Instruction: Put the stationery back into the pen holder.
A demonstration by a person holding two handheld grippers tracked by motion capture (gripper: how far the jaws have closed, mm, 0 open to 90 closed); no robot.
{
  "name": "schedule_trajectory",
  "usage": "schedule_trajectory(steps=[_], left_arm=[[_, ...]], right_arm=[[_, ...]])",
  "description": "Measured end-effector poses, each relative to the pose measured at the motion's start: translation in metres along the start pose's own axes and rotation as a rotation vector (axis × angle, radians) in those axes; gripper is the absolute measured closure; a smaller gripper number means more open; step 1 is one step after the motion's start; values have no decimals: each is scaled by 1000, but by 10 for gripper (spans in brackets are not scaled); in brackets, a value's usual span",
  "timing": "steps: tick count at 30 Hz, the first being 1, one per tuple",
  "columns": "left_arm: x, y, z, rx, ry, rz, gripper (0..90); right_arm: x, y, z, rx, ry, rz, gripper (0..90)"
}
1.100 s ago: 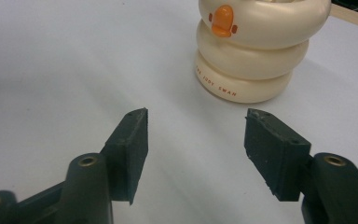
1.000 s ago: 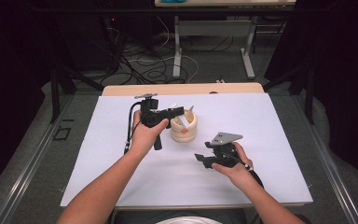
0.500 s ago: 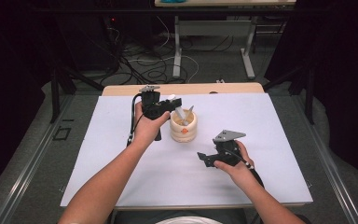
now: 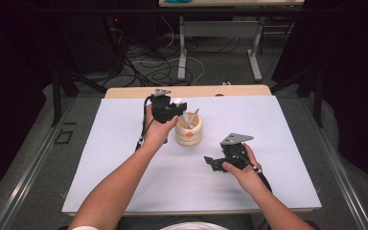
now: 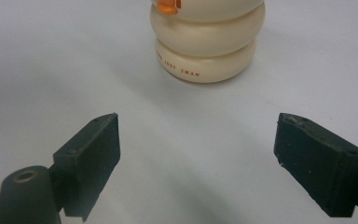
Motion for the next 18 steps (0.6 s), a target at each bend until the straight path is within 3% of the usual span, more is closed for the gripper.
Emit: schedule_trajectory(steps=[4, 8, 10, 16, 18], left_arm=[[4, -4, 0, -28, -41, 23, 661], [5, -9, -1, -37, -58, 29, 661], [6, -10, -1, -45, -77, 41, 661], [12, -15, -1, -58, -107, 92, 655], [11, -13, -1, -51, -116, 75, 619]], right_arm=[[1, 0, 1, -5, -12, 4, 138], [1, -1, 0, -11, -6, 5, 138], [2, 0, 0, -9, -11, 28, 138], [3, -2, -1, -12, -12, 19, 138], [3, -2, -1, -12, -14, 20, 138]])
Point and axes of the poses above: each handheld gripper's, and its own axes: y roughly backward along the jaws, x roughly out of its underside, z roughly to its left, the point moved 5 cm from there along -y, roughly forward along the jaws, and after that the axes turned 10 degrees about -y, right-handed, at the moved point
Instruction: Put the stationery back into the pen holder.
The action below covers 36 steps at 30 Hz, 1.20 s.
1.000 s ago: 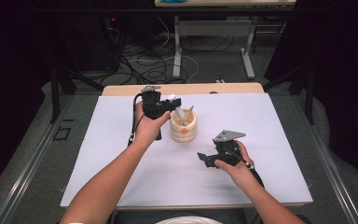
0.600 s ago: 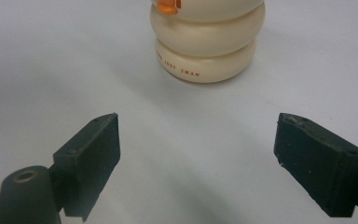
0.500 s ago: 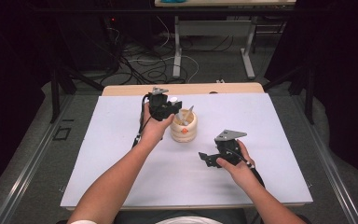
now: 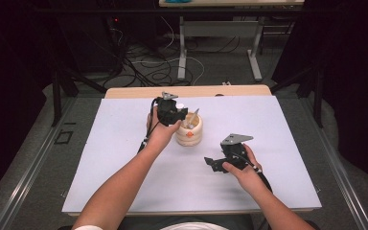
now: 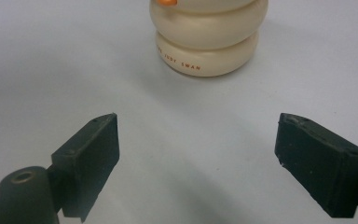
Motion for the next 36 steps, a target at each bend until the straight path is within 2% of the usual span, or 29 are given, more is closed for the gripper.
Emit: schedule_trajectory(steps=[2, 4, 7, 8, 13, 19, 24, 27, 32, 34, 36], left_arm=[[-3, 3, 1, -3, -6, -29, 558], [-5, 8, 2, 4, 10, -53, 491], [-7, 15, 4, 9, 25, -59, 459], [-7, 17, 5, 14, 29, -62, 441], [-5, 28, 9, 40, 19, -63, 343], [1, 44, 17, 45, -11, -86, 247], [8, 59, 25, 40, -21, -100, 199], [14, 68, 31, 18, -34, -121, 179], [29, 82, 43, -19, -47, -109, 171], [35, 87, 47, -34, -53, -105, 171], [42, 92, 50, -23, -31, -102, 172]], right_arm=[[0, 0, 0, 0, -4, -2, 138], [1, -1, 0, 2, -7, 0, 138], [1, 0, 1, 4, -16, 3, 138], [0, -1, 0, 4, -3, -1, 138], [1, -1, 0, 4, -4, -1, 138], [0, 0, -2, 13, -1, -1, 138], [-1, 1, -3, 15, -5, -10, 138], [-1, 1, -5, 22, -5, -13, 138], [-1, 2, -6, 25, -8, -5, 138], [-2, 3, -6, 25, -25, -7, 138], [-2, 3, -8, 28, -13, -21, 138]])
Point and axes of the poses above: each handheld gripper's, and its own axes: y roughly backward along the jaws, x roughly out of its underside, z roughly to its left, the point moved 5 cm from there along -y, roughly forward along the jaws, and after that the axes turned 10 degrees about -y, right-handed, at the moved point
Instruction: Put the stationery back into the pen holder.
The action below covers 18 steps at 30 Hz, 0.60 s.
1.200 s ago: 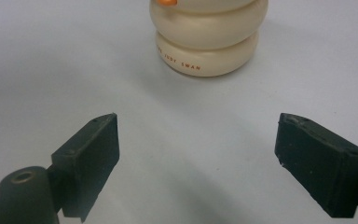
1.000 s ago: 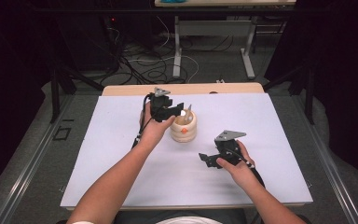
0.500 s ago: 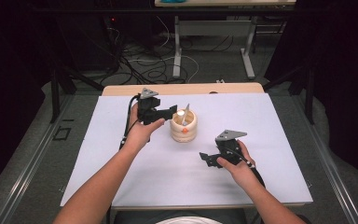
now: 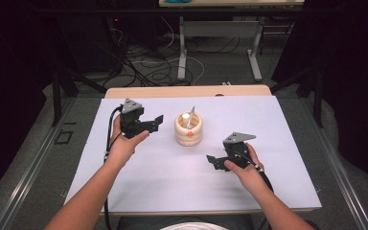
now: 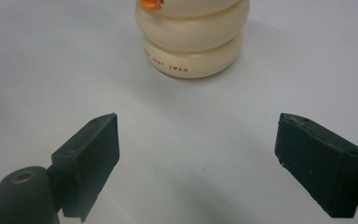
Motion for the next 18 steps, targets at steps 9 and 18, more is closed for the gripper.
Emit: schedule_trajectory(steps=[9, 18], left_arm=[[34, 20, 12, 40, 95, 17, 195], [68, 28, 26, 13, 150, 38, 191]], right_arm=[[0, 2, -4, 12, -17, -3, 138], [0, 1, -8, 21, -18, 1, 138]])
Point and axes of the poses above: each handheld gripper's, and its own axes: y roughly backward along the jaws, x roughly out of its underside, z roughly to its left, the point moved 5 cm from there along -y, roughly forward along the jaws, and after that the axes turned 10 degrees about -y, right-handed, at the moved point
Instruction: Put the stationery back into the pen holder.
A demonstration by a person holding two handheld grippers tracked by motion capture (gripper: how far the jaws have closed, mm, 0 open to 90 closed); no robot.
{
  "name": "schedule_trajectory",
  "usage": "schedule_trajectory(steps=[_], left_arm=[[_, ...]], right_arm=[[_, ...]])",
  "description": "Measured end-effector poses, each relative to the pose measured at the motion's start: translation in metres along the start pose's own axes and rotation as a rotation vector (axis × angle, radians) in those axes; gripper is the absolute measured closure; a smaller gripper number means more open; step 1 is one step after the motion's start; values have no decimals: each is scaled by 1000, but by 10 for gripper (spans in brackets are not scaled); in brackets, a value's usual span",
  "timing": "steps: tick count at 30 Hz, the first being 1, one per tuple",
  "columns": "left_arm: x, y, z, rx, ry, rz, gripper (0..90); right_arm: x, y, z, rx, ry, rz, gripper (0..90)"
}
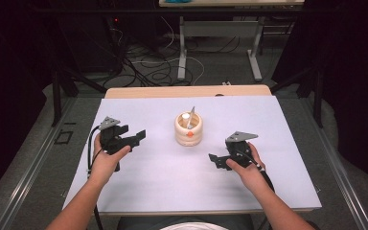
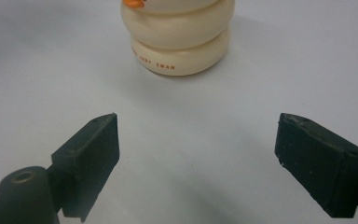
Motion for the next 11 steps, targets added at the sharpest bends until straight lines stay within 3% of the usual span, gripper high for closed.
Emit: schedule_trajectory(steps=[4, 11], left_arm=[[16, 0, 7, -11, 25, 4, 191], [34, -3, 14, -15, 6, 42, 180]], right_arm=[[2, -1, -3, 9, -3, 16, 138], [2, -2, -6, 16, -12, 10, 138]])
Point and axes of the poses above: each handheld gripper's, and its own axes: y roughly backward along the jaws, x roughly out of its underside, z roughly to its left, the point moved 5 cm from there along -y, roughly forward along the jaws, and after that the axes turned 10 degrees about -y, right-handed, at the moved point
